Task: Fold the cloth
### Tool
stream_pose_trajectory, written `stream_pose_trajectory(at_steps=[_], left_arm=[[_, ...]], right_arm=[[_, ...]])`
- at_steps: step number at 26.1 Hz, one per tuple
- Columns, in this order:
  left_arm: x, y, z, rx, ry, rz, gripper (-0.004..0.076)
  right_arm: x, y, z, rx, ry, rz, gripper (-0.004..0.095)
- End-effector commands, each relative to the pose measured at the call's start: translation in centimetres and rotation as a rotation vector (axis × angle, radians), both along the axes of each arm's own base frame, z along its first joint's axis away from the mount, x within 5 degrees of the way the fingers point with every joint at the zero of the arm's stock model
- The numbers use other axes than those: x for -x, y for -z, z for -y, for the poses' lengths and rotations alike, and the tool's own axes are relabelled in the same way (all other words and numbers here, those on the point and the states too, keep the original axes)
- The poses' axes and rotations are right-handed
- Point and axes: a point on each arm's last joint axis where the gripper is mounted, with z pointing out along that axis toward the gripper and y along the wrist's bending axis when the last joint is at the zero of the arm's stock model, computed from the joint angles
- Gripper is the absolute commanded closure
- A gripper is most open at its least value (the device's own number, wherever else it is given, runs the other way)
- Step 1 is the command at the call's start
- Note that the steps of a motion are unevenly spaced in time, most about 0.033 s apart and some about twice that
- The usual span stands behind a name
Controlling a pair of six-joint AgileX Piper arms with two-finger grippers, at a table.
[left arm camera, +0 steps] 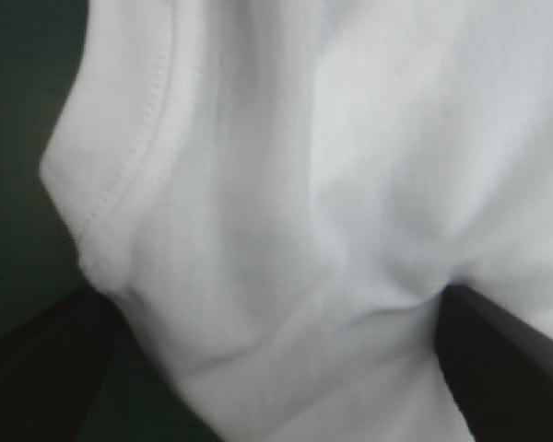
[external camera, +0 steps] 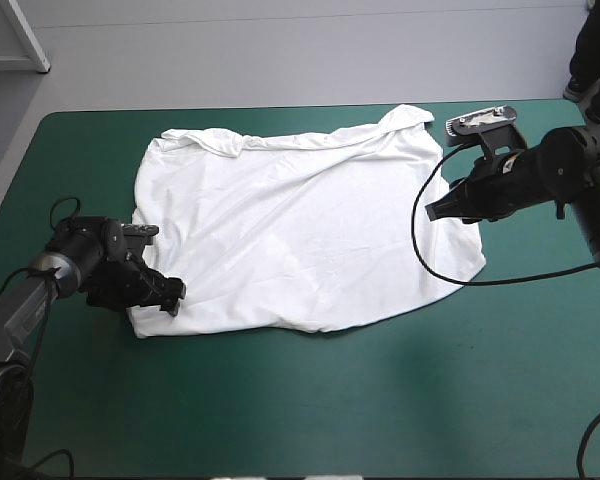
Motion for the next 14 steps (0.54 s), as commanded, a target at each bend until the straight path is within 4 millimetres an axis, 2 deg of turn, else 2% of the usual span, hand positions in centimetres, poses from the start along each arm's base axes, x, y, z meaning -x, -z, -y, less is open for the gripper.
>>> stream_pose_trajectory(at_steps=[1,3,5,8,11,12,14], left_arm=[[-0.6,-0.3,0.4,0.035,-0.018,0.03,0.0057],[-0.7,0.4,0.6,0.047,-0.02,-0.007,0.0105],[-0.7,0.8,0.6,0.048,-0.02,-0.028,0.0195],[-0.5,0.8,0.6,0.044,0.003,-0.045,0.04],[-0.3,1.0,0.6,0.039,0.053,-0.064,0.0652],[-0.2,1.0,0.5,0.032,0.074,-0.067,0.0708],[0.3,0.7,-0.5,-0.083,0.095,-0.106,0.0705]], right_arm=[[0.9,-1.9,0.2,-0.026,-0.002,0.094,0.0557],[0.9,-1.9,0.2,-0.026,-0.002,0.094,0.0558],[0.9,-1.9,0.2,-0.024,-0.001,0.094,0.0557],[0.9,-1.9,0.2,-0.019,-0.003,0.095,0.0558],[0.7,-1.9,0.4,-0.002,0.004,0.112,0.0557],[0.7,-1.9,0.5,0.005,0.007,0.115,0.0557],[0.8,-1.8,0.6,0.023,0.012,0.102,0.0558]])
